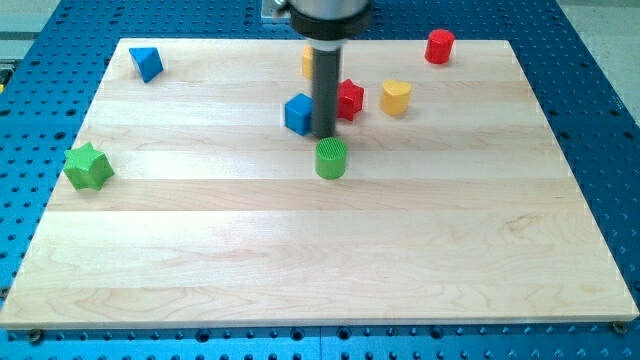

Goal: Move the red star to the right center

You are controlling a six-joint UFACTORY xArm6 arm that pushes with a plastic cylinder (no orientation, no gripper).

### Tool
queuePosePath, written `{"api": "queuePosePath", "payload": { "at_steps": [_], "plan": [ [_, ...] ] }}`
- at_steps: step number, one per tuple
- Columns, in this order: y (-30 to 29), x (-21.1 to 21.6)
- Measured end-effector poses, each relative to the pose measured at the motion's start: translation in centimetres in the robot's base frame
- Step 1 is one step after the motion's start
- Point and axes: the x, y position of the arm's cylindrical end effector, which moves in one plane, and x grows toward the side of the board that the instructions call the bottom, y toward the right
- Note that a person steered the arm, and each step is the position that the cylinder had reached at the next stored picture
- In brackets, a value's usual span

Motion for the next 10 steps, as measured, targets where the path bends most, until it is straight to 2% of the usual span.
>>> {"api": "queuePosePath", "payload": {
  "at_steps": [1, 3, 5, 7, 8, 10],
  "plan": [
    [-3.8, -2.1],
    [5.5, -5.6],
    [16.8, 3.1],
    [17.4, 4.4],
    [21.5, 5.0],
    [13.7, 5.0]
  ]
}}
